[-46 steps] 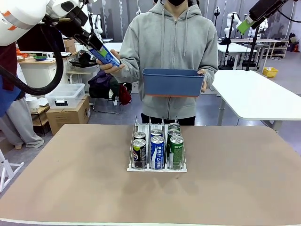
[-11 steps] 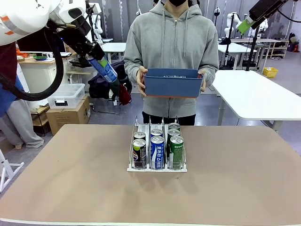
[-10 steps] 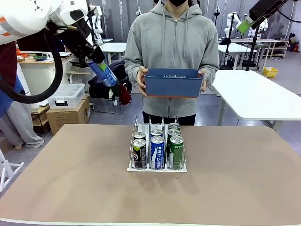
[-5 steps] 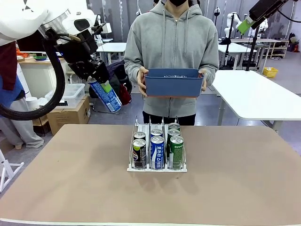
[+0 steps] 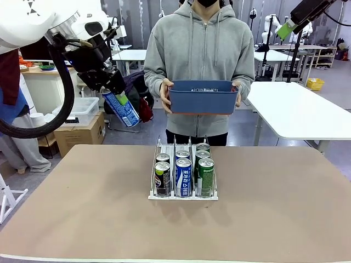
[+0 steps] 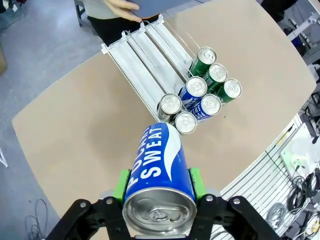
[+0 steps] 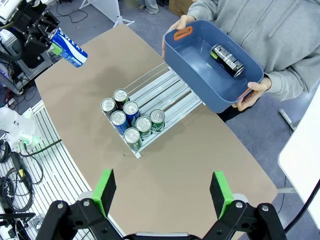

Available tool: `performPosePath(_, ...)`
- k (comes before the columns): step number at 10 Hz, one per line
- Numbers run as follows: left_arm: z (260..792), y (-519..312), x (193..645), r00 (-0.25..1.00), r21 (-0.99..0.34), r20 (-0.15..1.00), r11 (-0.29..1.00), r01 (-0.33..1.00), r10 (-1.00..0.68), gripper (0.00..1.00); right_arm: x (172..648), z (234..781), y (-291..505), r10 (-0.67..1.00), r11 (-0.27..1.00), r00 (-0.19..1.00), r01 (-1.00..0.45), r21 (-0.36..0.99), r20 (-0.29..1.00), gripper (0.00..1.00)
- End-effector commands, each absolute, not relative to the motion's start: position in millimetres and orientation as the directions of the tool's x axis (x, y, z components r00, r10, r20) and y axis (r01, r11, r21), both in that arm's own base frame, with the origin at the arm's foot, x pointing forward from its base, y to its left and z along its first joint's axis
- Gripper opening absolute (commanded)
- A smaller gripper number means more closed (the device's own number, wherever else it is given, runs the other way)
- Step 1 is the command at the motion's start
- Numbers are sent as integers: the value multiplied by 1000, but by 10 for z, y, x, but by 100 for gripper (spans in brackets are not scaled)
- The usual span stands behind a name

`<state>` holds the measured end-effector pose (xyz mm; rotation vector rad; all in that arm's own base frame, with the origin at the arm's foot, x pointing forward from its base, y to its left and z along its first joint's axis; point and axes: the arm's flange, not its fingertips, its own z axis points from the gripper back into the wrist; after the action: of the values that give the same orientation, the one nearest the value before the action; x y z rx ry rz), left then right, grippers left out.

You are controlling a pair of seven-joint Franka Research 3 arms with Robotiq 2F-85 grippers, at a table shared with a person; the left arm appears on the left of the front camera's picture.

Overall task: Fill the beverage cans into the dispenser.
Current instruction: Place the picked Ionic drink in the line of the Automatic Can Dispenser with the same cans.

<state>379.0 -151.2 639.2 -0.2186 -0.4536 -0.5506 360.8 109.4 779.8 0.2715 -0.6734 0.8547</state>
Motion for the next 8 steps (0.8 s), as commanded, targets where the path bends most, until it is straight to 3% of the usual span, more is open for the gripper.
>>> performPosePath(1, 6357, -1583, 3776, 840, -141, 478, 922, 361, -256, 58, 3601, 7792, 1085, 603, 638, 467, -769, -39, 646, 100)
performPosePath(4, 6175, -1855, 3358, 836, -122, 518, 951, 283, -182, 58, 3601, 7792, 1085, 603, 638, 467, -769, -39, 646, 100)
performPosePath(8, 5887, -2228, 2696, 718, -62, 601, 875, 479, -351, 58, 3601, 7792, 1085, 603, 638, 467, -769, -39, 646, 100)
